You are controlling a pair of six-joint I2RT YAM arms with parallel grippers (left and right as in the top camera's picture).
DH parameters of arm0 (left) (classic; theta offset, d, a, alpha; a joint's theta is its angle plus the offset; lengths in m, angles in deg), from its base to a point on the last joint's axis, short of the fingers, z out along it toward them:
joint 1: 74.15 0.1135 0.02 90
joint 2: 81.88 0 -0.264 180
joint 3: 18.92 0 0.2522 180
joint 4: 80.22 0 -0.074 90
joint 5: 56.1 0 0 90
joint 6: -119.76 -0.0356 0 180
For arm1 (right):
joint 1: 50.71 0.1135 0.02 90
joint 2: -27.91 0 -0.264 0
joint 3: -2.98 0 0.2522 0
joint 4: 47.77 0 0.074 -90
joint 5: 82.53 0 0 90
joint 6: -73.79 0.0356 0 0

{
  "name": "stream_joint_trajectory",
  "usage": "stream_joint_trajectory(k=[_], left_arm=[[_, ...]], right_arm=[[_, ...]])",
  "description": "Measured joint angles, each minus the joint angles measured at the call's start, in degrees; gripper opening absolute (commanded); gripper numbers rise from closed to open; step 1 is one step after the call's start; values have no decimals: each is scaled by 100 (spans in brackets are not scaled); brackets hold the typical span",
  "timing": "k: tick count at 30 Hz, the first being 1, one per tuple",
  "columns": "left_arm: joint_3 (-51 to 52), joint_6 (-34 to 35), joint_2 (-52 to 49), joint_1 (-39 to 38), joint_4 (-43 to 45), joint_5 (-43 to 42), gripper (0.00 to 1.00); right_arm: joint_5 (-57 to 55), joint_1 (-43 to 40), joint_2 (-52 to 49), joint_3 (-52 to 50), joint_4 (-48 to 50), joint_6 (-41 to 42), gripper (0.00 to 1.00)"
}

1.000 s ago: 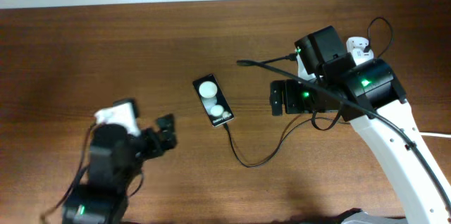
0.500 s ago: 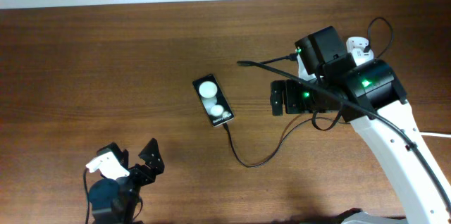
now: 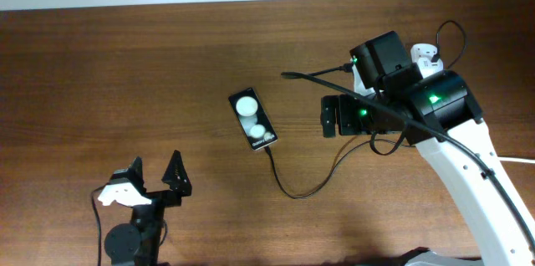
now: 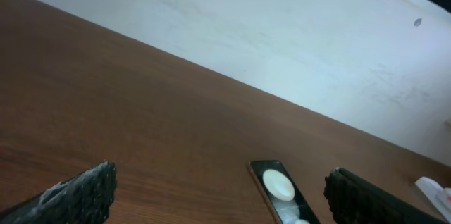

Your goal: Plug charger to phone and switch on socket

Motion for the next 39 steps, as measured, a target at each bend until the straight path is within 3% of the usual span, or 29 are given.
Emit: stream_joint_trajectory(k=[20, 27, 31, 39], left_arm=[[0, -92, 0, 0, 2, -2, 99], [0, -92, -2, 0, 2, -2, 99], [0, -92, 0, 0, 2, -2, 99], [4, -92, 2, 0, 17, -2, 99]], right_arm=[[-37, 0, 0, 0, 7, 0, 99], [-588, 0, 151, -190, 1447, -173, 99], [-640, 0, 911, -1495, 3025, -385, 99], [-678, 0, 3657, -5759, 6255, -431, 99]])
